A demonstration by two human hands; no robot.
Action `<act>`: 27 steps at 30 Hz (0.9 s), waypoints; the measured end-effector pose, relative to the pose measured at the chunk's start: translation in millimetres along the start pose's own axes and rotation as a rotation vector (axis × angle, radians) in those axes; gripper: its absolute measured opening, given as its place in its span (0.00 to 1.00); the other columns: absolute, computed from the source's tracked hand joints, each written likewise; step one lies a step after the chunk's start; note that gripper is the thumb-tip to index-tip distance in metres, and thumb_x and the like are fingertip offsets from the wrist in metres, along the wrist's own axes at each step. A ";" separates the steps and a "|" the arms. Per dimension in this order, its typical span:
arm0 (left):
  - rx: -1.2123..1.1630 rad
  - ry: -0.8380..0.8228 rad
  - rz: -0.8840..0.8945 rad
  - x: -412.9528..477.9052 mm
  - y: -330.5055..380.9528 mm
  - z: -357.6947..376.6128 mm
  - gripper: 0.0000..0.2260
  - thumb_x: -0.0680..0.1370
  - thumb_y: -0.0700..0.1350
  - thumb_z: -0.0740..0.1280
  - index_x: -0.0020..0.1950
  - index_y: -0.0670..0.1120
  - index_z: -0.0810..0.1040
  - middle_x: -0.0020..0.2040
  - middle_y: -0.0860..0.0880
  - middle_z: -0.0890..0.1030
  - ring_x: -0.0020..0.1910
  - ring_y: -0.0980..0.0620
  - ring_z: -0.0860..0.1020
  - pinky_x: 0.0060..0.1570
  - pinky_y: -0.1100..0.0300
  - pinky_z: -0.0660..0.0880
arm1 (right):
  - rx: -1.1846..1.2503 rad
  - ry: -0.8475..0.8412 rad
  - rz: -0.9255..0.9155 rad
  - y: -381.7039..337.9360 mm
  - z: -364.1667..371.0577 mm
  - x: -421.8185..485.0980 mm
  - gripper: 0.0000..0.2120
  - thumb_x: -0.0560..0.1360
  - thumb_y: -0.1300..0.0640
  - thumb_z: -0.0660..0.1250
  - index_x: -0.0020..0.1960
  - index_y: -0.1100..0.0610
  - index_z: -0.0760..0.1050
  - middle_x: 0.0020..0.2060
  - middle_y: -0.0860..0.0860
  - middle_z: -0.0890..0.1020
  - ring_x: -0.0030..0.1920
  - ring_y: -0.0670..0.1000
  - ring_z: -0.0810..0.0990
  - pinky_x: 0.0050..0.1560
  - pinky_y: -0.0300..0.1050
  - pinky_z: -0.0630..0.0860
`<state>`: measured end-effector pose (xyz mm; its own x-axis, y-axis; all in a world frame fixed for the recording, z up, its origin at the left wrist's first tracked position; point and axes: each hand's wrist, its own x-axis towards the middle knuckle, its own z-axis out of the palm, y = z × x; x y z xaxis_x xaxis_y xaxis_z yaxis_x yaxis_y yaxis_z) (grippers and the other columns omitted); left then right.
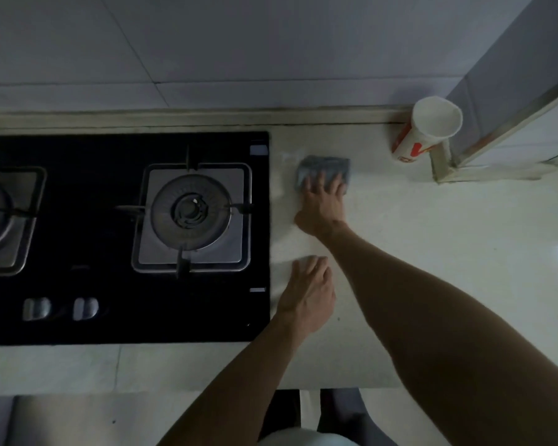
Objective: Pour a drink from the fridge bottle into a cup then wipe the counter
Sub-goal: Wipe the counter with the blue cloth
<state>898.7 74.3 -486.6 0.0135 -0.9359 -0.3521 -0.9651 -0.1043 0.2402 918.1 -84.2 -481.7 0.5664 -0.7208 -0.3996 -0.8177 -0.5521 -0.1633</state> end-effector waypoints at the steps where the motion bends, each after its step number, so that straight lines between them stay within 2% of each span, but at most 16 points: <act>1: -0.001 -0.015 0.000 -9.3 2.5 5.1 0.21 0.79 0.46 0.53 0.71 0.42 0.69 0.73 0.42 0.66 0.74 0.44 0.62 0.72 0.40 0.61 | -0.032 0.006 -0.051 -14.7 6.5 -3.9 0.43 0.72 0.50 0.64 0.79 0.56 0.45 0.78 0.62 0.45 0.74 0.73 0.39 0.73 0.69 0.42; 4: -0.018 -0.017 -0.020 -25.8 7.5 11.5 0.22 0.80 0.45 0.55 0.73 0.41 0.67 0.76 0.42 0.64 0.76 0.45 0.59 0.72 0.39 0.60 | -0.103 0.022 -0.143 -23.3 10.1 -10.4 0.42 0.71 0.53 0.65 0.79 0.55 0.48 0.78 0.61 0.46 0.75 0.71 0.41 0.74 0.68 0.44; 8: 0.032 -0.008 -0.040 -24.8 11.7 9.8 0.22 0.81 0.47 0.56 0.72 0.37 0.68 0.76 0.40 0.62 0.75 0.43 0.61 0.73 0.41 0.60 | -0.144 0.041 -0.277 29.2 6.1 -21.4 0.38 0.74 0.55 0.65 0.79 0.53 0.49 0.79 0.57 0.47 0.76 0.67 0.41 0.76 0.63 0.40; 10: 0.043 -0.016 -0.039 -21.5 16.3 7.3 0.22 0.80 0.46 0.58 0.71 0.36 0.69 0.75 0.39 0.63 0.74 0.42 0.63 0.73 0.42 0.61 | -0.149 0.066 -0.207 64.4 7.2 -32.0 0.40 0.75 0.50 0.66 0.79 0.55 0.48 0.78 0.59 0.47 0.76 0.67 0.41 0.75 0.62 0.37; 13: 0.035 -0.041 -0.033 -20.5 27.6 6.7 0.20 0.79 0.45 0.60 0.68 0.36 0.70 0.75 0.38 0.63 0.73 0.39 0.63 0.71 0.41 0.62 | -0.187 0.030 -0.032 127.2 3.3 -42.3 0.47 0.73 0.44 0.69 0.79 0.57 0.45 0.78 0.62 0.48 0.75 0.70 0.41 0.74 0.67 0.40; 16: 0.065 -0.066 -0.050 -25.2 36.4 8.4 0.22 0.79 0.47 0.60 0.70 0.36 0.69 0.76 0.38 0.61 0.74 0.39 0.62 0.71 0.39 0.61 | -0.115 -0.029 0.167 166.9 -1.4 -54.2 0.46 0.73 0.46 0.68 0.79 0.55 0.43 0.78 0.62 0.45 0.75 0.71 0.39 0.74 0.67 0.40; 19: 0.065 -0.055 -0.056 -28.4 38.6 8.3 0.22 0.79 0.47 0.61 0.69 0.36 0.69 0.76 0.38 0.60 0.73 0.39 0.62 0.70 0.39 0.62 | -0.013 -0.021 0.338 151.2 1.8 -57.3 0.42 0.74 0.47 0.66 0.79 0.56 0.46 0.77 0.64 0.46 0.74 0.73 0.41 0.73 0.69 0.38; 21: 0.033 -0.053 -0.044 -31.2 38.1 7.3 0.22 0.79 0.46 0.61 0.70 0.37 0.68 0.77 0.38 0.59 0.74 0.40 0.61 0.71 0.40 0.62 | 0.069 -0.017 0.388 119.9 4.7 -52.4 0.42 0.73 0.45 0.66 0.78 0.55 0.46 0.77 0.64 0.45 0.74 0.73 0.40 0.71 0.71 0.37; 23: 0.009 -0.043 -0.047 -36.2 36.6 5.6 0.22 0.80 0.44 0.59 0.72 0.37 0.66 0.78 0.39 0.58 0.76 0.41 0.60 0.72 0.41 0.61 | 0.105 -0.015 0.315 85.0 7.4 -46.2 0.43 0.73 0.43 0.66 0.78 0.54 0.47 0.77 0.64 0.44 0.73 0.74 0.39 0.71 0.71 0.37; 27: 0.024 -0.026 -0.062 -48.5 32.8 3.0 0.19 0.79 0.44 0.58 0.70 0.40 0.68 0.75 0.41 0.62 0.73 0.43 0.61 0.72 0.42 0.62 | 0.029 -0.010 0.003 16.6 16.3 -44.2 0.42 0.73 0.47 0.66 0.79 0.53 0.46 0.78 0.61 0.45 0.74 0.73 0.37 0.72 0.69 0.37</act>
<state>865.6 117.3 -464.4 0.0670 -0.9188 -0.3891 -0.9687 -0.1533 0.1954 877.8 -54.7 -481.5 0.5635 -0.7179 -0.4087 -0.8218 -0.5377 -0.1884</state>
